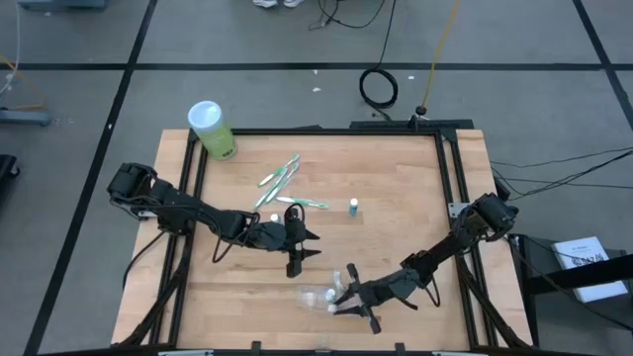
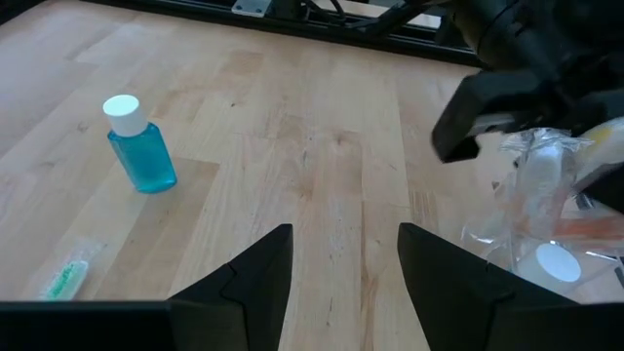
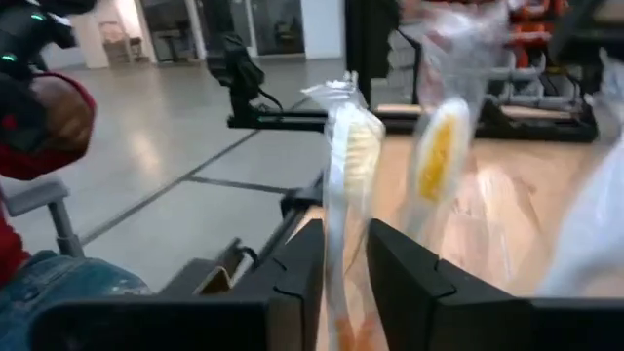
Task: Pick & Place toothbrushing station
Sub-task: Put the orange toothbrush into the transparent organizer
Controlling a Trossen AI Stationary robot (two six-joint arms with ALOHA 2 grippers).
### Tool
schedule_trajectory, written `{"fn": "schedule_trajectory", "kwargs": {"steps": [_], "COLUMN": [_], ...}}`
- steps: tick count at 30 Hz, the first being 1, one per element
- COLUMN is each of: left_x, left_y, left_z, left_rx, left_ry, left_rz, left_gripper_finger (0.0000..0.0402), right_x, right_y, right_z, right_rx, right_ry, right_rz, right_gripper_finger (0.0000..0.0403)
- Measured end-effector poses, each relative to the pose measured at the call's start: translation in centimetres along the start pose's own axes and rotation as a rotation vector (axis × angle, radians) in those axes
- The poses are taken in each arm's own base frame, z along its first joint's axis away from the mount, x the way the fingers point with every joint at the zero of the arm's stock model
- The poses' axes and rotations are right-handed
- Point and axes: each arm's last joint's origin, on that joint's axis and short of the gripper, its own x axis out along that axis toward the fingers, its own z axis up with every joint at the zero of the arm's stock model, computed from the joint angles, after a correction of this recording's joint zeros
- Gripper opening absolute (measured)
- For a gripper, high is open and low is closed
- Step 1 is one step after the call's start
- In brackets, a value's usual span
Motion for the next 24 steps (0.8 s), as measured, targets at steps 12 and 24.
{"fn": "schedule_trajectory", "kwargs": {"steps": [12, 24], "left_x": [0.0, 0.0], "left_y": [0.0, 0.0], "left_z": [0.0, 0.0], "left_rx": [0.000, 0.000], "left_ry": [0.001, 0.001], "left_rz": [0.000, 0.000], "left_gripper_finger": [0.0196, 0.0195], "right_x": [-0.5, -1.5], "right_y": [0.7, 1.3], "right_z": [1.8, 5.7], "right_rx": [-0.042, -0.030], "right_ry": [-0.035, -0.070], "right_rz": [0.018, 0.007], "right_gripper_finger": [0.0135, 0.0119]}}
